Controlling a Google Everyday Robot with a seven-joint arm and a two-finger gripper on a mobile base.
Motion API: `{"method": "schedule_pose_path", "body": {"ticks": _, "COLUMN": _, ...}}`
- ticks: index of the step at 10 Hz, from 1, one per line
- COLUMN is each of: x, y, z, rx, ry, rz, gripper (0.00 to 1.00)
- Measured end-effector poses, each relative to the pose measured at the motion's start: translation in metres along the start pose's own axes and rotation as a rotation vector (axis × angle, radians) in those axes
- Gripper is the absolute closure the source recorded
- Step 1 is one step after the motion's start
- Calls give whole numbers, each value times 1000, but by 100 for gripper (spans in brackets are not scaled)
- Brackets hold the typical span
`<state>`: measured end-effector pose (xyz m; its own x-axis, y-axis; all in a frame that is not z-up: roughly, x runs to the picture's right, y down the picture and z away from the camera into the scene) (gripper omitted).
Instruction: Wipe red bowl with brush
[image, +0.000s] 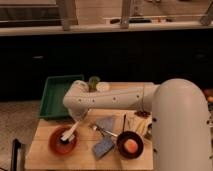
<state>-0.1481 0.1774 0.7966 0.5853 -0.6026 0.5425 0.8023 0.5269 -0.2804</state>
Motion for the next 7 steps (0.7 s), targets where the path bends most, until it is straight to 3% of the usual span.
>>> {"method": "schedule_pose_path", "body": {"ticks": 4, "x": -21, "y": -35, "z": -3, "rx": 2, "ry": 8, "rz": -86, "gripper": 100}}
{"method": "schedule_pose_path", "body": {"ticks": 7, "x": -44, "y": -38, "z": -3, "rx": 9, "ry": 1, "rz": -150, "gripper": 100}}
